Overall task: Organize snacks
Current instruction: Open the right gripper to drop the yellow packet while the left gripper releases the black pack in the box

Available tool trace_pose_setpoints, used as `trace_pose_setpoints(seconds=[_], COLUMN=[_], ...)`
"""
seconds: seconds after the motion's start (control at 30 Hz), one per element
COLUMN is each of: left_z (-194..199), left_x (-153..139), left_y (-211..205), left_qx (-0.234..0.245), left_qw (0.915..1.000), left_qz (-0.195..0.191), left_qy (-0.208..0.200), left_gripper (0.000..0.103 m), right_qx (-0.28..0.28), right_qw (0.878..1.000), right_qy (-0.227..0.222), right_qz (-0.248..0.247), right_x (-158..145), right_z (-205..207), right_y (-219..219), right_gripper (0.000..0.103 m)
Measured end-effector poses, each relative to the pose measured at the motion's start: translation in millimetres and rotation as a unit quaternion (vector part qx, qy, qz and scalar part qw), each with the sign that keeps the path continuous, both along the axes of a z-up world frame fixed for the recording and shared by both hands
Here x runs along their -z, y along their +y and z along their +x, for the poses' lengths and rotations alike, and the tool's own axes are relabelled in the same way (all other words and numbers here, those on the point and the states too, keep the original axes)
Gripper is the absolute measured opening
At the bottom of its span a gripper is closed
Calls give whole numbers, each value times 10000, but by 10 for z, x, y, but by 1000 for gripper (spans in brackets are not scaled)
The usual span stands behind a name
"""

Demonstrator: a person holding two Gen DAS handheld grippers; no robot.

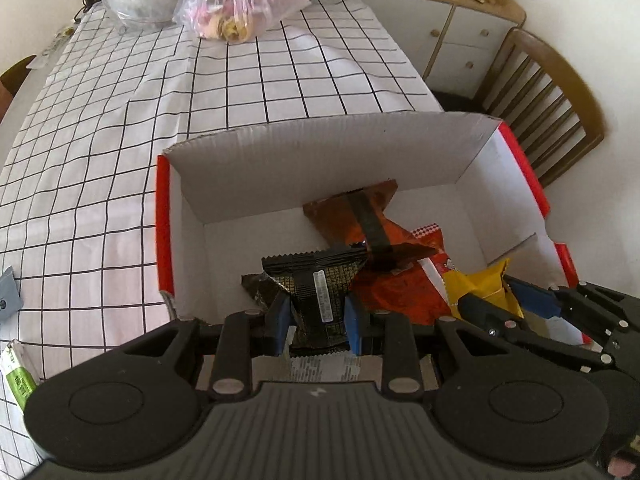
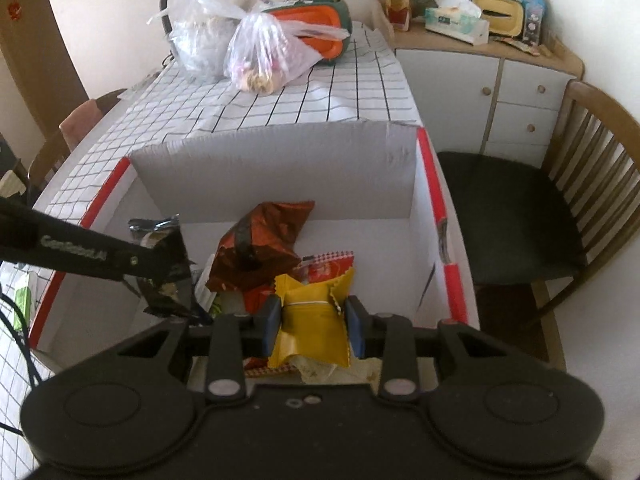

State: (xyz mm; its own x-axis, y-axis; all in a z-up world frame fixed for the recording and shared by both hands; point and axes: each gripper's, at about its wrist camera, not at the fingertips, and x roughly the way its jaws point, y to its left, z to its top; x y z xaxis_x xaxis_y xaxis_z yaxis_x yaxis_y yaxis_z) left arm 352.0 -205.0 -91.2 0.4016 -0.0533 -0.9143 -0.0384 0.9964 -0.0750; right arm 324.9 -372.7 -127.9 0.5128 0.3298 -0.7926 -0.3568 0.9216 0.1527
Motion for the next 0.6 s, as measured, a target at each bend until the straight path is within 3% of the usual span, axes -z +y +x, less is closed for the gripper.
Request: trace_pose_setpoints(seconds=[0.3,0.6], left_z=[67,-4], left_x=[150,88], left_y=[-59,-18], left_qx=[-1,-72], left_qw=[9998,10000], left_qz=[135,7], left_qy=[127,-12], left_gripper=[28,28], right_qx=[-118,-136], right_qw=[9999,9999], right_qy=[100,46], right_qz=[-78,70], right_x=[74,10], right_z=[25,-27], right_y=[30,-44], right_gripper=[34,40])
